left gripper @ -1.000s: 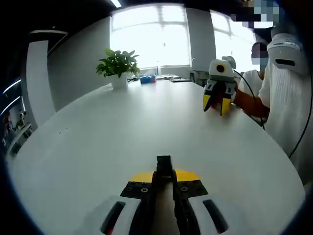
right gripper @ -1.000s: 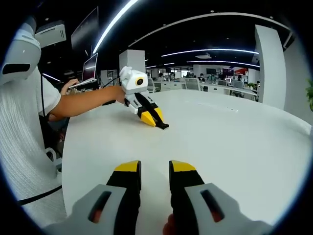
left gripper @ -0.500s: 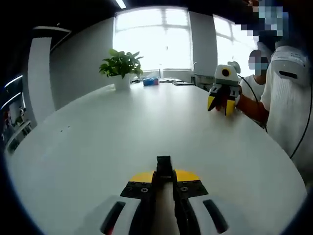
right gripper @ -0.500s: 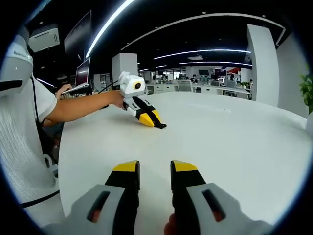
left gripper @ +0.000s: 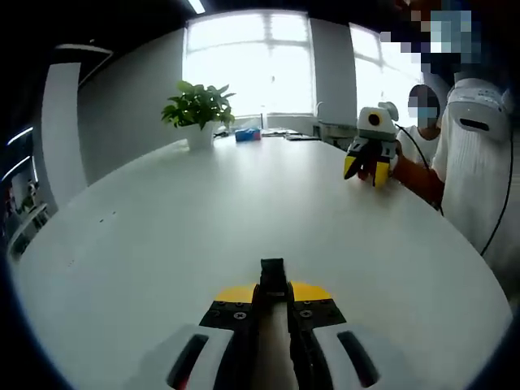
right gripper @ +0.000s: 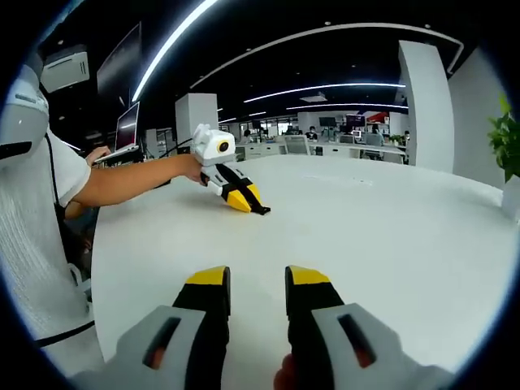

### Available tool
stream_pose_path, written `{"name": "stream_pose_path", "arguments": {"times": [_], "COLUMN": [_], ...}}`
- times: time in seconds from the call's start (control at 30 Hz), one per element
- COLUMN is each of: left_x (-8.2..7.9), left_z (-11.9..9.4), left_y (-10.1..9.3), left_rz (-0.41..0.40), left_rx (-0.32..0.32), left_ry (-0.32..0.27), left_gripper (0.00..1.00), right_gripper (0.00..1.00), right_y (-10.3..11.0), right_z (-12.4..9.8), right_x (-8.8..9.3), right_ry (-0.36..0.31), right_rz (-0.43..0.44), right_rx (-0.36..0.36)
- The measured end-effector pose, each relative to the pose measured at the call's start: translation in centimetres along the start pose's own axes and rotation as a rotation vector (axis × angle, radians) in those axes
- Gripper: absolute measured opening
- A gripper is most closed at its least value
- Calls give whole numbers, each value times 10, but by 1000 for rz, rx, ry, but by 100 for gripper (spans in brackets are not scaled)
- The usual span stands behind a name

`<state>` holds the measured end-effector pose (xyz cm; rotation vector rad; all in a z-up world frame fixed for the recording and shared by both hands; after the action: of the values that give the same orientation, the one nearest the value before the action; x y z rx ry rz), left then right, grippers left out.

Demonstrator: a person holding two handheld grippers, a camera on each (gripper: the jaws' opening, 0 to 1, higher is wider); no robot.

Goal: Snap the two parts of the plastic buckle together until the buckle closes and remains connected.

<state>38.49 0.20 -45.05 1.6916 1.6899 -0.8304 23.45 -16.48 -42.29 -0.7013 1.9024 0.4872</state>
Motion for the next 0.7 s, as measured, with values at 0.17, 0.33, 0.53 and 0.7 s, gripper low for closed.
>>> {"name": "stream_pose_path", "arguments": {"times": [0.17,0.33,0.53,0.7], "left_x": [-1,-2,-1,-2], "left_z": [1,2,2,3], "left_y": [4,5,9,10], "left_rz": [9,13,11,31], "left_rx": [0,4,13,15], "left_ry": [6,12,6,-5], "left_gripper": [11,11,11,12], "right_gripper": [27,27,28,28], "right_y": [1,1,2,-1], "right_z": [0,-1,1,2], "right_x": [0,-1,2,3], "right_ry": [0,-9,7,12], "right_rz": [-7,-2,-9,7], "right_rx": [4,5,4,11]}}
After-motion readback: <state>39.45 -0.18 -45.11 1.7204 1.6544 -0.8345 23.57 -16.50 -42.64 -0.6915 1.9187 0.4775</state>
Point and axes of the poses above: the point that each gripper's makers call its tool centre point, and the gripper's own axes: z roughly forward along the fingers, y roughly to its left, x roughly out of its underside, the point moved 2 cm from there along -z, roughly backward along the fingers, and after that the axes turned 7 degrees about y, right-handed, at the moved point
